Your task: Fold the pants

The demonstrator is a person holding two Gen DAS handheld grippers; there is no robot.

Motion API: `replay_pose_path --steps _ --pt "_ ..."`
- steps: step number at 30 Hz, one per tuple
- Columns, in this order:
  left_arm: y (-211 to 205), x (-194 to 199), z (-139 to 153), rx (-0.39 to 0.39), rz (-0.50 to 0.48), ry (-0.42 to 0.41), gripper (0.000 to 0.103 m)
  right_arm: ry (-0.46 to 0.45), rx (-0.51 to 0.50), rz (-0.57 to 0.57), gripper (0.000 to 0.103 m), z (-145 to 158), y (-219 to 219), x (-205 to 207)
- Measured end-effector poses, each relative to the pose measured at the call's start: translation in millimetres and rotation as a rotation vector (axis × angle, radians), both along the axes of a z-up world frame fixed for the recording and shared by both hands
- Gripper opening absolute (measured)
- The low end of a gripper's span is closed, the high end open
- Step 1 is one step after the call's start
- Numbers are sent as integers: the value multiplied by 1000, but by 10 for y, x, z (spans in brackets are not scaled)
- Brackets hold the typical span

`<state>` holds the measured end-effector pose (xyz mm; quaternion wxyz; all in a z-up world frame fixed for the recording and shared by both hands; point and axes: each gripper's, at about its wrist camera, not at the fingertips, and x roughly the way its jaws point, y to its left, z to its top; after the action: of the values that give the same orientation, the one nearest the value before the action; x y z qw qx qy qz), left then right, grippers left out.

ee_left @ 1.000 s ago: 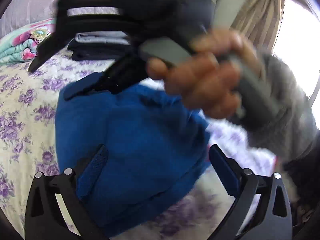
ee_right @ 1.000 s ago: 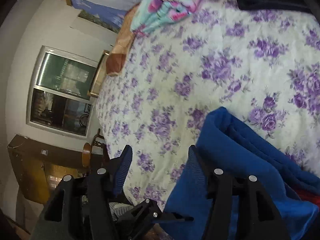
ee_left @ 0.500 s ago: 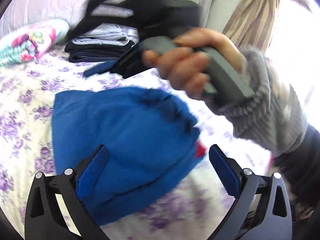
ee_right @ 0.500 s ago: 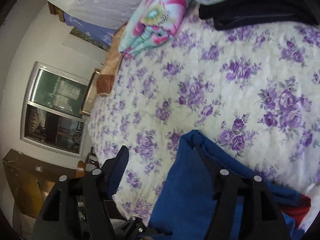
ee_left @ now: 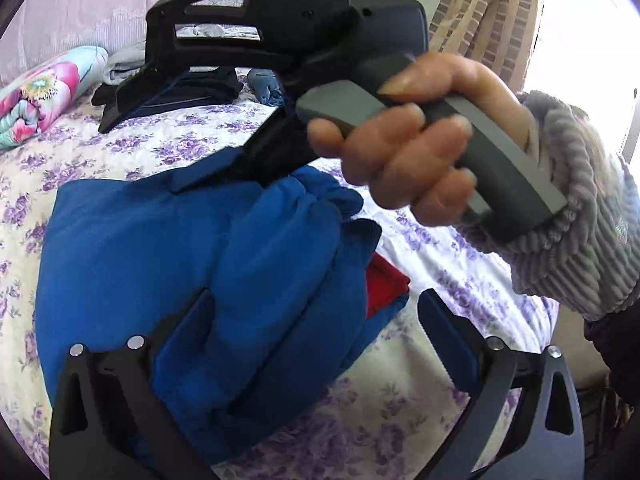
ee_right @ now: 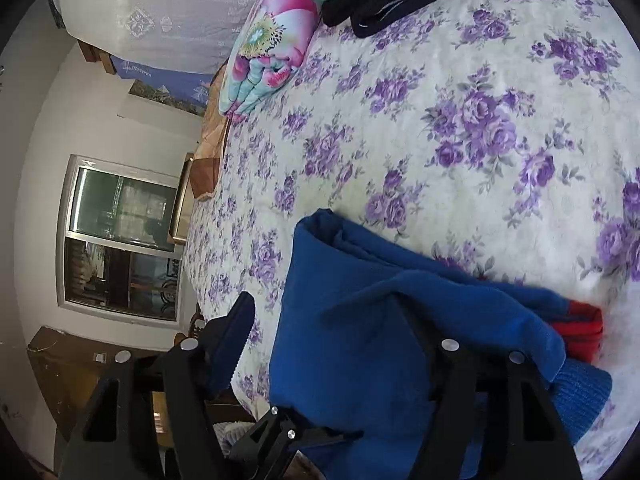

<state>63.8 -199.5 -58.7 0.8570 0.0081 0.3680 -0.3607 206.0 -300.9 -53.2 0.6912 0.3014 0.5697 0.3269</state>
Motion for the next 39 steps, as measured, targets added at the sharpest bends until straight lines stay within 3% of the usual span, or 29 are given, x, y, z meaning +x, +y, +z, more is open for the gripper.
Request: replay_pose_path --steps 4,7,10,12,14,18,19,21,23,25,27,30,33,36,39 --pt "221 -41 83 -104 4 34 98 -66 20 -48 71 270 -167 -171" --pt "425 15 231 -174 29 46 98 -131 47 -82 83 550 -370 -425" --pt "604 35 269 -159 111 40 98 -130 65 -98 87 585 -523 -686" --pt "731 90 163 -153 170 81 98 -93 65 -103 88 424 -584 -831" --pt "725 147 38 -121 166 111 98 -26 65 -129 89 142 -636 -910" --pt "472 -76 40 61 135 -44 98 -3 229 -226 88 -66 -865 -1034" --pt "462 -118 50 73 127 -63 98 -7 242 -253 89 -28 -917 -1075" --pt "542 -174 108 27 94 -67 98 -78 261 -298 95 112 -1058 -1194" --pt "659 -157 148 -24 80 -41 98 -153 258 -332 99 197 -1208 -1336" --pt "828 -79 153 -64 105 -4 98 -191 180 -366 99 167 -1311 -1464" --pt "939 19 169 -86 161 26 99 -179 115 -391 99 25 -1342 -1508" --pt "1189 254 105 -101 297 125 99 -121 114 -363 99 -227 -1285 -1492" --pt "1413 470 -1 -122 399 245 99 -138 104 -355 100 -268 -1181 -1421" --pt "1480 587 -103 -255 346 332 99 -115 147 -319 100 -313 -1018 -1264" --pt "1321 674 -178 -276 269 376 99 -99 89 -310 100 -340 -891 -1146"
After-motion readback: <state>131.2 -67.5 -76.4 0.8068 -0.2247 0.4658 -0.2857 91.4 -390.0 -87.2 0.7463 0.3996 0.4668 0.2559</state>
